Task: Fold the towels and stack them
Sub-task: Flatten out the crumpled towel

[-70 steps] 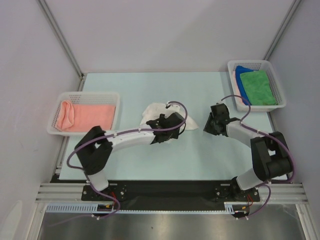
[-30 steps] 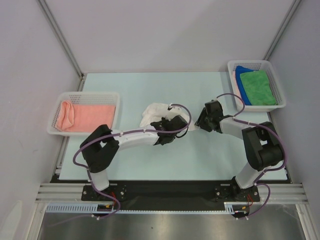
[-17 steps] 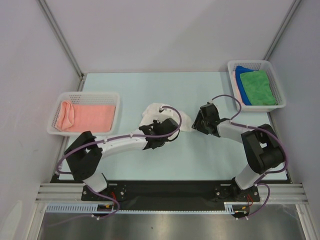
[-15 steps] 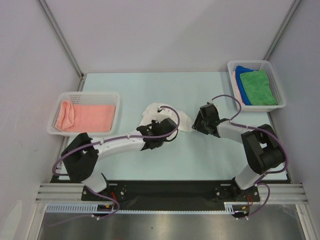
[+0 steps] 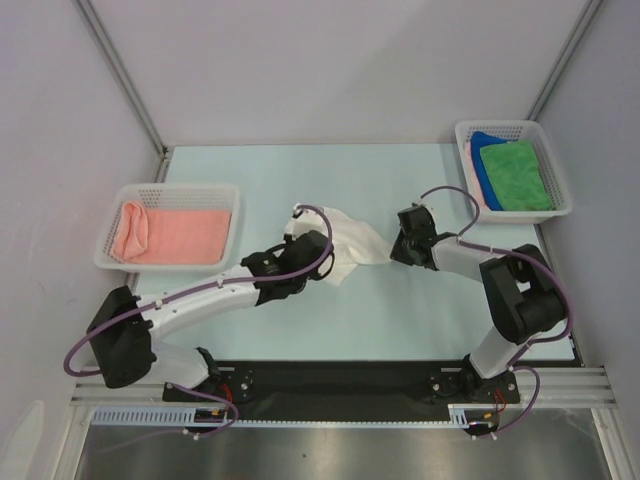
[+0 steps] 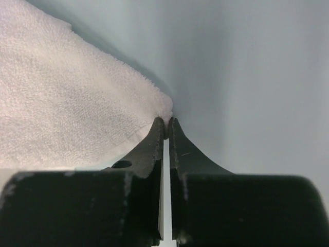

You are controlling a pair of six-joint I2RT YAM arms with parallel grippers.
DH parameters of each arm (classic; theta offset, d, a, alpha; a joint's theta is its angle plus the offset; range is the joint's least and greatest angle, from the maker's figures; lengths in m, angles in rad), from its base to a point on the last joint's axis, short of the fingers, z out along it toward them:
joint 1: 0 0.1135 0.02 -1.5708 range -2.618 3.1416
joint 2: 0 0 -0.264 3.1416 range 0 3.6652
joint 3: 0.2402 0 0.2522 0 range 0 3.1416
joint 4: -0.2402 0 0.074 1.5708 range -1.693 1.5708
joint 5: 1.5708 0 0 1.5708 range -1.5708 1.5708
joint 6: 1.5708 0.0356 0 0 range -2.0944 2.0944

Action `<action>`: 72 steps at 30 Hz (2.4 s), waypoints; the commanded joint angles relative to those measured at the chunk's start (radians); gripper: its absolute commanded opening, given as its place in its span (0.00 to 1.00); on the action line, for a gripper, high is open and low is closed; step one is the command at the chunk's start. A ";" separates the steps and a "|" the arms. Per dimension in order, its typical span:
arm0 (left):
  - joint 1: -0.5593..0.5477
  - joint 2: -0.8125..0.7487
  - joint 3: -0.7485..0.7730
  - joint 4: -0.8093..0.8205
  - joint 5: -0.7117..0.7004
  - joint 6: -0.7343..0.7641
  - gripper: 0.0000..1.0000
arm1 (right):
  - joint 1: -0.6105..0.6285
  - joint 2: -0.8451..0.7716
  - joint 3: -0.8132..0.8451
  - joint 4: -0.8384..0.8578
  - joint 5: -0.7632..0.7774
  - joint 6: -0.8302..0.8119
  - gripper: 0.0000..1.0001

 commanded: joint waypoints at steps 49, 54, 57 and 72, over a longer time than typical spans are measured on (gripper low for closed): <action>-0.293 -0.189 1.164 0.212 0.091 1.075 0.00 | 0.172 -0.470 1.450 -0.429 -0.106 -0.567 0.00; -0.294 -0.183 1.127 0.282 0.037 1.113 0.00 | 0.172 -0.409 1.470 -0.436 -0.080 -0.573 0.00; -0.272 -0.183 1.072 0.312 0.011 1.112 0.00 | 0.173 -0.388 1.410 -0.415 -0.063 -0.571 0.00; 0.457 0.209 1.041 0.215 0.566 0.540 0.00 | -0.170 -0.116 1.122 -0.176 -0.255 -0.395 0.00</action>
